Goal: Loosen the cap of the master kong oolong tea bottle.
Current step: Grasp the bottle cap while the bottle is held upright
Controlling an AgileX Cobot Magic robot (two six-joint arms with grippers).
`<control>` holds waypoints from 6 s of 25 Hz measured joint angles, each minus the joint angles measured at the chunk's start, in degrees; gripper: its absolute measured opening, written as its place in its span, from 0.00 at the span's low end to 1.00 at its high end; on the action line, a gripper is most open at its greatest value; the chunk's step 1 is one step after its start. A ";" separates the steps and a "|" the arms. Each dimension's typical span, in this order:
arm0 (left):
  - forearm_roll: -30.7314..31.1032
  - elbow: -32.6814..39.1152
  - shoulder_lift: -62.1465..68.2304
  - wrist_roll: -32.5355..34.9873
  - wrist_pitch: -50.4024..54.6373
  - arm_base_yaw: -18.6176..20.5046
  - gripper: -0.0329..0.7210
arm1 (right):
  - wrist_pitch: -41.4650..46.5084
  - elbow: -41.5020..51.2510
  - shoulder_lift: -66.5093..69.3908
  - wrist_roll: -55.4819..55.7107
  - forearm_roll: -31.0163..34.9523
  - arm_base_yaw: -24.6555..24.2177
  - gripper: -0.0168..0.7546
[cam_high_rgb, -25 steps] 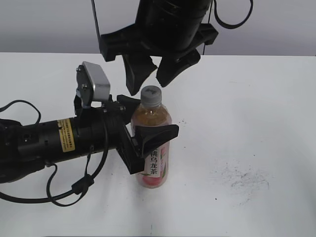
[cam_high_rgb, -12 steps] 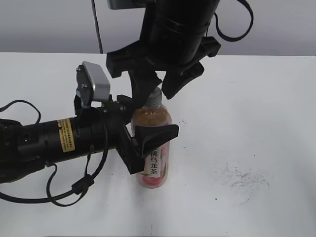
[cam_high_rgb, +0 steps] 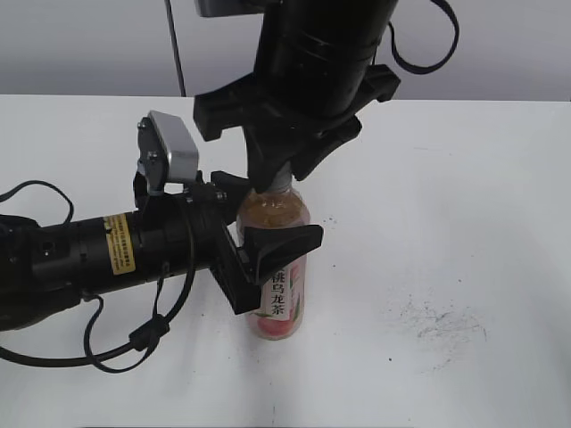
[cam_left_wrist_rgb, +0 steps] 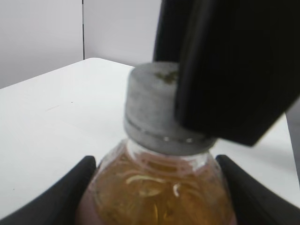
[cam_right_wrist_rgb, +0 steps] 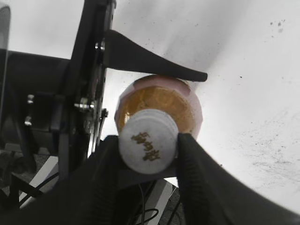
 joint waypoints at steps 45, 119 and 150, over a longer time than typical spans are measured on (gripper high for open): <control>2.83 -0.11 0.00 0.68 -0.38 0.10 0.64 | -0.62 0.07 -0.07 -68.63 1.80 0.00 0.57; 3.42 -0.17 0.00 0.80 -0.45 0.10 0.64 | -0.39 0.47 0.07 -25.24 -2.16 1.70 0.38; 4.00 -0.17 0.00 1.00 -0.62 0.10 0.64 | 0.00 0.47 0.19 -69.41 -3.48 3.35 0.75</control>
